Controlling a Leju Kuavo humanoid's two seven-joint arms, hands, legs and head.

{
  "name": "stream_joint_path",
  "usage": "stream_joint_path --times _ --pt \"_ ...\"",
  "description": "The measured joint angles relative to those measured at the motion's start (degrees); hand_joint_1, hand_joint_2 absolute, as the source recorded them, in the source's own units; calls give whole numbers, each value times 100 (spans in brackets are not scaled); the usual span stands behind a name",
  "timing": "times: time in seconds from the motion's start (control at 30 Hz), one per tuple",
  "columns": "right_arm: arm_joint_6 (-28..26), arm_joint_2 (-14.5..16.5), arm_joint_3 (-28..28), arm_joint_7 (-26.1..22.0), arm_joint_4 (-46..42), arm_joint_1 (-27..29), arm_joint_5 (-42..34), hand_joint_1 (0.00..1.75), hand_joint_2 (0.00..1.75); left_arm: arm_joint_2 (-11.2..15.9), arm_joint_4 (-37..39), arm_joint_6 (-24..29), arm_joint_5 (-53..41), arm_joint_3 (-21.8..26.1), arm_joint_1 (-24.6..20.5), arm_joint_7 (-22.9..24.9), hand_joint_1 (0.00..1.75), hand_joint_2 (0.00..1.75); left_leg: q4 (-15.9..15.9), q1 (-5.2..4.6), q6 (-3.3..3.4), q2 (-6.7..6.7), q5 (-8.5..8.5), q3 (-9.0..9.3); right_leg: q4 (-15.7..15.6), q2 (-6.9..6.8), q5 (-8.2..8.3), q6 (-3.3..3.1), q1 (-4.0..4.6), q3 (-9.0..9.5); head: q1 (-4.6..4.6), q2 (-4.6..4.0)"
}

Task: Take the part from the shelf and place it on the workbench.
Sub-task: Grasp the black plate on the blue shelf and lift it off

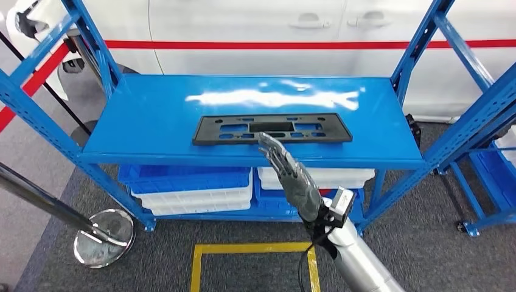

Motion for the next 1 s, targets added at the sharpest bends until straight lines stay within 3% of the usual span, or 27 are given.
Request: stream_joint_path --times 0.1,0.13,0.17,0.23,0.27,0.33,0.43,0.5,0.6,0.63,0.67,0.7,0.77,0.83,0.93,1.0 --pt "15 4 5 -4 24 25 81 0 0 -1 0 8 2 0 7 5 0 0 977 28 -66 2 -372 -660 2 4 -104 -27 5 99 -1 0" --pt "21 7 9 -4 42 22 105 0 0 -1 0 10 5 0 17 2 0 0 1049 32 -78 2 -352 -778 3 11 -141 -23 5 140 -1 0" --pt "25 9 17 -3 63 10 127 0 0 -1 0 11 8 1 25 -2 0 0 916 36 -82 3 -201 -799 4 18 -182 -15 5 194 -1 0" --pt "27 13 46 -2 104 -35 154 0 0 7 0 12 -4 2 32 -9 0 0 163 38 -60 6 355 -585 4 24 -277 16 1 319 -1 0" --pt "28 14 68 -2 126 -67 161 0 0 10 1 13 -9 3 31 -9 0 0 -200 29 -42 9 527 -474 9 23 -319 39 4 367 0 0" --pt "30 16 114 -2 175 -120 173 0 0 15 1 20 -6 4 23 -5 0 0 -544 1 29 13 630 -372 21 20 -377 106 15 396 0 0" --pt "36 17 197 -38 245 -170 204 0 0 13 1 66 18 10 38 8 0 0 -597 0 154 5 613 -298 112 15 -415 207 17 401 0 0" --pt "34 17 254 -66 294 -239 222 0 0 11 0 96 24 14 45 13 0 0 -632 15 213 0 587 -213 495 8 -537 254 4 206 1 0" --pt "34 17 323 -73 373 -298 238 0 0 10 0 111 26 15 40 13 0 0 -640 9 252 -9 504 -138 1515 3 -917 296 -6 -469 0 0" --pt "34 17 338 -73 398 -298 240 0 0 10 0 111 26 15 44 13 0 0 -639 5 253 -14 467 -97 1670 3 -927 294 -6 -626 -1 0" --pt "33 17 351 -73 422 -299 241 0 44 10 0 111 26 15 49 15 0 0 -638 0 251 -19 426 -42 1625 2 -813 283 -5 -686 -1 0" --pt "32 17 360 -73 442 -306 242 0 87 9 0 111 26 15 55 16 0 0 -639 -5 246 -23 381 25 1375 2 -584 259 -1 -642 -1 0" --pt "17 17 375 -76 472 -335 241 0 175 -2 2 117 28 18 59 20 0 0 -648 -16 223 -25 289 156 607 -2 -72 187 26 -401 0 0" --pt "-22 25 413 -91 509 -393 241 0 175 -15 7 130 31 30 48 18 0 0 -670 -19 167 -25 224 207 137 -6 109 123 70 -258 3 0" --pt "-143 62 479 -134 578 -496 238 0 175 -17 9 148 25 49 39 11 0 0 -621 -24 61 -19 200 254 34 6 92 38 72 -171 5 0" --pt "-247 108 524 -146 632 -614 246 0 175 -14 9 148 8 52 30 1 0 0 -322 -19 21 -16 78 155 -4 9 66 -23 40 -71 6 0"
